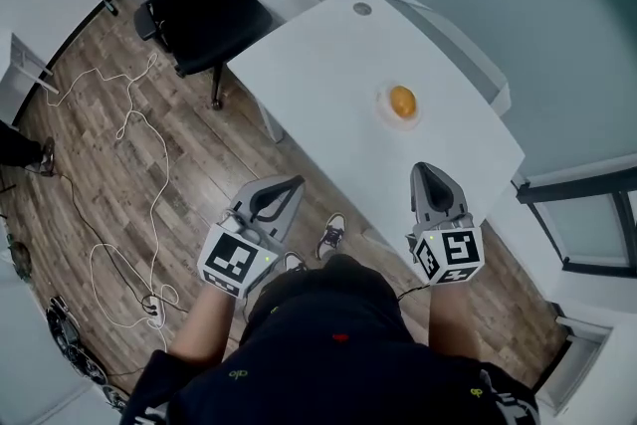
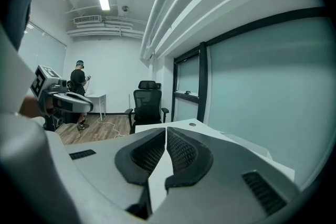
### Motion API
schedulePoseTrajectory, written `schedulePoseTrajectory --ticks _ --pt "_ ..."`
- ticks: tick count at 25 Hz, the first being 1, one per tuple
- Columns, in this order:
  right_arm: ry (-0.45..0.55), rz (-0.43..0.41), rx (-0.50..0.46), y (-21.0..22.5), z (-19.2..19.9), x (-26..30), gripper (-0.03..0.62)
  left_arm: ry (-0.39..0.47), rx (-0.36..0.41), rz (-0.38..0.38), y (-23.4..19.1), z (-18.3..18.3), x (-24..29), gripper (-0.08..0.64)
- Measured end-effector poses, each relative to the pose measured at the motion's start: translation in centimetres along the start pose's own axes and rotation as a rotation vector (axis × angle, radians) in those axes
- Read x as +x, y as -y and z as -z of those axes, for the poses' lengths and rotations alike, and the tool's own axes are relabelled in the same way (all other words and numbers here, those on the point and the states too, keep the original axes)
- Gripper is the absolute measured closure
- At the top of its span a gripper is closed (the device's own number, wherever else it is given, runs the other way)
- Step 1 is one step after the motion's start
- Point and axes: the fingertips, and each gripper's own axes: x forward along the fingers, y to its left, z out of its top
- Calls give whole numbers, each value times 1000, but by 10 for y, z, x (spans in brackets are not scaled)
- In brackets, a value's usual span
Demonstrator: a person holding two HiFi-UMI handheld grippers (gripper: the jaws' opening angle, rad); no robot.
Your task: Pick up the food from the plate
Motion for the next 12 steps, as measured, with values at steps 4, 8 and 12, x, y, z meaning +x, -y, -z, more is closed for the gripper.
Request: schedulePoseTrajectory --ticks 4,8,12 --pt "8 21 50 37 5 30 567 -14 22 -1 -15 -9 37 537" --pt "18 11 65 81 0 59 566 -35 43 -21 -28 -32 85 537" --pt "-14 13 86 126 13 91 566 -44 42 -40 -42 -46 130 537"
